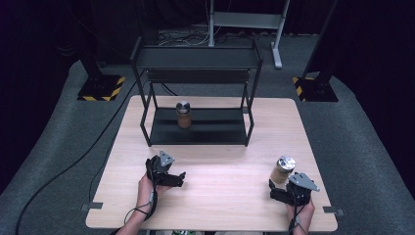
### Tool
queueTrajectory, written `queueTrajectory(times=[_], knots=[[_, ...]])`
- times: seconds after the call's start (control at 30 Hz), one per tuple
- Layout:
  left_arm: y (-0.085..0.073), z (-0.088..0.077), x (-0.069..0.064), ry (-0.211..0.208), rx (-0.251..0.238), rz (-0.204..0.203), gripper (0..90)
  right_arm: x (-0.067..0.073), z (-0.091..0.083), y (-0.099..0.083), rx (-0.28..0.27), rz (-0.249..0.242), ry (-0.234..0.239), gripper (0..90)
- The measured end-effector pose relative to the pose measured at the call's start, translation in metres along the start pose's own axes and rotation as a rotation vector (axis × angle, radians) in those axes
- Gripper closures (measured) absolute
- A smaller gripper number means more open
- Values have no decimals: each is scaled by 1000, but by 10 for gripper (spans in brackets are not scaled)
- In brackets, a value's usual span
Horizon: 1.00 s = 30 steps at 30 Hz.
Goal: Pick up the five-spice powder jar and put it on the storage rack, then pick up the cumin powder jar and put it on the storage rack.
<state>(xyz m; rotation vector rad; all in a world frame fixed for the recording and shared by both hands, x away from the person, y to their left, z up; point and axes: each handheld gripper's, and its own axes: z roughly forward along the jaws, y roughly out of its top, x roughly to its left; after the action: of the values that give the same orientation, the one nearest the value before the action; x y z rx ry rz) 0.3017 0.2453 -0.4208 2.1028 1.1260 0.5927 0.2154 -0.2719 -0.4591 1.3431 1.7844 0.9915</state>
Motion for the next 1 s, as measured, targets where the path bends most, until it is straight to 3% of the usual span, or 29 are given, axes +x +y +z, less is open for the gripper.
queueTrajectory(times=[0.27, 0.47, 0.67, 0.8, 1.0], knots=[[-12, -2, -10, 16, 7, -9, 0, 0, 0, 1, 3, -3, 1, 0], [-18, 1, -14, 0, 24, -17, 0, 0, 0, 1, 5, -6, 0, 0], [-25, 1, -10, -20, 12, -46, 0, 0, 1, 1, 8, -6, 0, 0], [-26, 0, -12, -11, 9, -42, 0, 1, 2, 4, 22, -8, 0, 0], [-24, 1, -7, -34, 17, -53, 0, 1, 3, 5, 26, 5, -12, 0]])
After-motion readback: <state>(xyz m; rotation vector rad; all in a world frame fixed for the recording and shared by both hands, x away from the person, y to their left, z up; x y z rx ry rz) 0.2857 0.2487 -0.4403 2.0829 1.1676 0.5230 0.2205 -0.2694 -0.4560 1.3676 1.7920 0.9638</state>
